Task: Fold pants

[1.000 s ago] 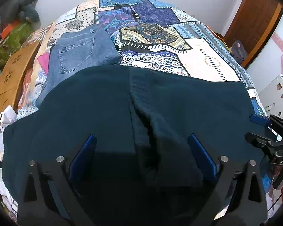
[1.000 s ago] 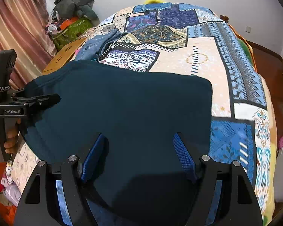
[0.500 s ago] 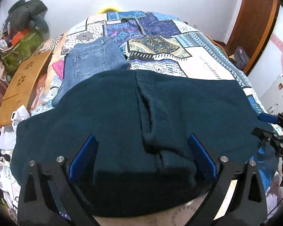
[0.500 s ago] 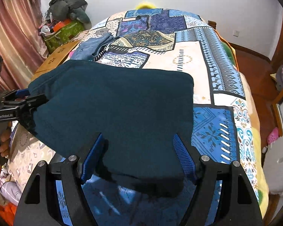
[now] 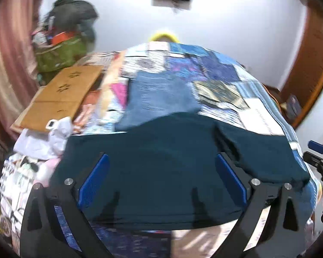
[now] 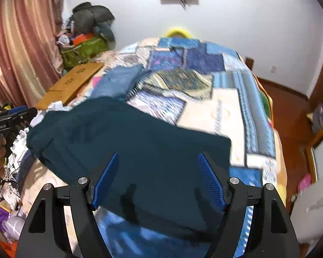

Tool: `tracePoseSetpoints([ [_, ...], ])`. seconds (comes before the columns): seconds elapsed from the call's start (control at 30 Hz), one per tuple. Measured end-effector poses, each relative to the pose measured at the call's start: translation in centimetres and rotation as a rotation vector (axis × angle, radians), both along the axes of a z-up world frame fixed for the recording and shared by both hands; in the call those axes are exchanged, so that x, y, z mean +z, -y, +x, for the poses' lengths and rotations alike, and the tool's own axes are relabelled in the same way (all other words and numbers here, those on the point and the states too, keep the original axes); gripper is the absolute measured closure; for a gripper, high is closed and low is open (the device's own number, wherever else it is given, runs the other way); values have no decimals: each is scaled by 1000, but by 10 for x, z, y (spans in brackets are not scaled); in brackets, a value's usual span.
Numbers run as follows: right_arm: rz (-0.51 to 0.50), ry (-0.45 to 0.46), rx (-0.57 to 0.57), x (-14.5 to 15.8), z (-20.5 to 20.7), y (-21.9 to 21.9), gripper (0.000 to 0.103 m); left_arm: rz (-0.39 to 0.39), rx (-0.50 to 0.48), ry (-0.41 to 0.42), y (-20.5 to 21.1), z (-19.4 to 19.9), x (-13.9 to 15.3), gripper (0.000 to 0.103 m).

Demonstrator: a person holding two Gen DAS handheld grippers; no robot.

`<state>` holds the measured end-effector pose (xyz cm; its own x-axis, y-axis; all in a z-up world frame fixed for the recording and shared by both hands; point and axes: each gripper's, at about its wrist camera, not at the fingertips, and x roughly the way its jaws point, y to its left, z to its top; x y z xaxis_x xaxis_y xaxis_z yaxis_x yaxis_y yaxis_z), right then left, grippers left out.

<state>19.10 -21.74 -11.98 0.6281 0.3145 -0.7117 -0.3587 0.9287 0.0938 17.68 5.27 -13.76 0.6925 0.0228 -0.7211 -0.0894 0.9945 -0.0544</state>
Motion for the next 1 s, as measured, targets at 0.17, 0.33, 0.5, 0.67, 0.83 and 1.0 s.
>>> tracePoseSetpoints([
  [0.17,14,21,59,5,12,-35,30,-34,108,-28,-53,-12,-6,3],
  [0.33,22,0,132,-5,21,-75,30,-126,214,-86,-105,-28,-27,3],
  [0.5,12,-55,192,-26,24,-107,30,-284,307,-159,-152,-42,-58,3],
  [0.67,-39,-124,217,-51,24,-127,30,-455,348,-230,-179,-55,-93,3],
  [0.83,-68,-117,227,-57,16,-134,28,-628,340,-303,-184,-59,-126,3],
  [1.0,-57,-132,226,-57,17,-133,27,-766,270,-272,-181,-53,-137,1],
])
